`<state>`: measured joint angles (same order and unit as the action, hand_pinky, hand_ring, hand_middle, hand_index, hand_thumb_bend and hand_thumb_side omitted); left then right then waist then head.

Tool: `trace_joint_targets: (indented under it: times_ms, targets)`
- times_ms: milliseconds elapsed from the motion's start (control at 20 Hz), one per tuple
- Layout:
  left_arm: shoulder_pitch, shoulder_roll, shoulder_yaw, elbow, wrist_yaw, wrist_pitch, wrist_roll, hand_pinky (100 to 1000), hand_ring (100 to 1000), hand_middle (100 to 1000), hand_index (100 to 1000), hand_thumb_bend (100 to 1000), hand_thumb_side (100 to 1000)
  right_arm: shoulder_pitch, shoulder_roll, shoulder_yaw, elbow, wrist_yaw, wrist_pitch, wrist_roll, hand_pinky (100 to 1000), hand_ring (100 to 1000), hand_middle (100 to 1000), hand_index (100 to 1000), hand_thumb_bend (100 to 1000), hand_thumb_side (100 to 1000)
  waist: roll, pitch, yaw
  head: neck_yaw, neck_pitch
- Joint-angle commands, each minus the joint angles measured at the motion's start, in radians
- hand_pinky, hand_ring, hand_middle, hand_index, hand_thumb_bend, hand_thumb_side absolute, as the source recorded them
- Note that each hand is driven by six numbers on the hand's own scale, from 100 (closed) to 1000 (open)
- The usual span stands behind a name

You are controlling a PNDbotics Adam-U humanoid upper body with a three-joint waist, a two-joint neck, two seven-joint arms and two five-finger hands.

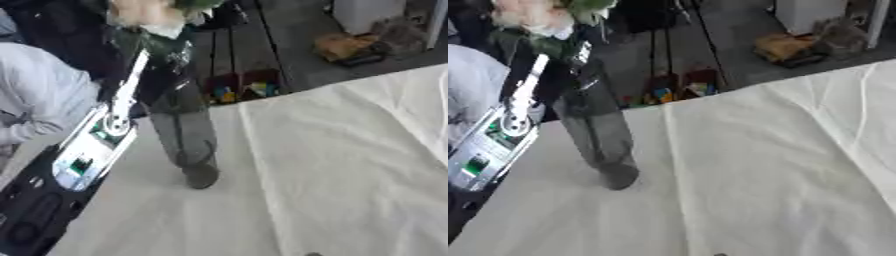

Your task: Arrange flowers into the vase.

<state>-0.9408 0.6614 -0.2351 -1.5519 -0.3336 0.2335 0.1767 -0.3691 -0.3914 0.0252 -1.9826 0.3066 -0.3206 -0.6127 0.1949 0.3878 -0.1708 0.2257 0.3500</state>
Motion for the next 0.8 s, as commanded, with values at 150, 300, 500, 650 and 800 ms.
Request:
trace_joint_targets:
  times_ms: [150,300,500,650,800]
  targets:
    - [-0.009,0.032,0.019,-0.020,0.030,0.005,-0.004,535,752,863,907,100,1000,-0.007,-0.008,-0.007,-0.017,-0.008,0.002,-0.004,661,662,484,661,100,1000,-0.007,-0.017,0.000,-0.002,-0.009]
    - [-0.009,0.025,0.021,-0.024,0.064,0.007,0.009,532,749,860,905,100,1000,-0.007,-0.007,-0.006,-0.017,-0.008,0.002,-0.003,661,662,484,661,100,1000,-0.008,-0.014,0.001,-0.001,-0.009]
    - [-0.007,0.023,0.020,-0.022,0.099,0.010,0.021,530,747,857,901,100,1000,-0.008,-0.008,-0.006,-0.017,-0.009,0.001,-0.004,661,662,484,661,100,1000,-0.009,-0.013,0.001,-0.002,-0.009]
    - [-0.007,0.024,0.017,-0.021,0.107,0.011,0.024,531,747,857,901,100,1000,-0.008,-0.008,-0.006,-0.017,-0.009,0.001,-0.004,661,662,483,661,100,1000,-0.010,-0.012,0.002,-0.001,-0.010]
    - [-0.005,0.026,0.017,-0.021,0.110,0.012,0.024,533,749,859,907,100,1000,-0.008,-0.008,-0.006,-0.017,-0.009,0.002,-0.003,662,662,483,661,100,1000,-0.010,-0.012,0.002,-0.001,-0.011]
